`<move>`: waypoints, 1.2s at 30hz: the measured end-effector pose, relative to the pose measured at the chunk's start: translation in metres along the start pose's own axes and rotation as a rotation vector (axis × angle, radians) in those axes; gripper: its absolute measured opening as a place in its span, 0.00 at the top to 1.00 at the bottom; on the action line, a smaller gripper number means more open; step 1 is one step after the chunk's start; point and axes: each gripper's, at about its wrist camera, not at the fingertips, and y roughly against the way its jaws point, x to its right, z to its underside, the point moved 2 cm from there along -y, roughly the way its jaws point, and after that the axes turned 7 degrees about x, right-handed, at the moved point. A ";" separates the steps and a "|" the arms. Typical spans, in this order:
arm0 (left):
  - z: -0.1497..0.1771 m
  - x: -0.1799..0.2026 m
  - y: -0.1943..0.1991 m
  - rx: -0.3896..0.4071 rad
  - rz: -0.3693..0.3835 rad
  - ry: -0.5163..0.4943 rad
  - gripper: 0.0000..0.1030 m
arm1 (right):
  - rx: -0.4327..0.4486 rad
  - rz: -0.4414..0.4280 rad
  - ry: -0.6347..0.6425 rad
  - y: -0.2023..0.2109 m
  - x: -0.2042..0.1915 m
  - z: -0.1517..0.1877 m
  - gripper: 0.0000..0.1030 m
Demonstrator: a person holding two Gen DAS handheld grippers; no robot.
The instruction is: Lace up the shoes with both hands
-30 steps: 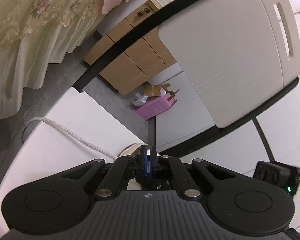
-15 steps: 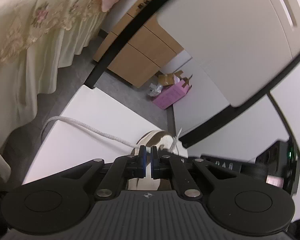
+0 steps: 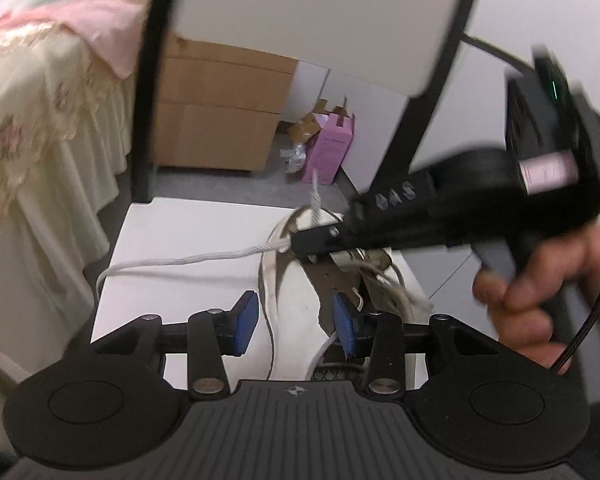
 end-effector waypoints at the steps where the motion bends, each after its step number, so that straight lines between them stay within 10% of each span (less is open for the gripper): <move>1: 0.002 0.003 -0.001 -0.001 0.003 -0.010 0.57 | 0.004 0.007 0.019 0.001 -0.002 0.000 0.97; 36: 0.022 0.013 -0.027 -0.070 -0.010 -0.073 0.56 | 0.623 -0.281 0.315 0.203 -0.214 -0.180 0.98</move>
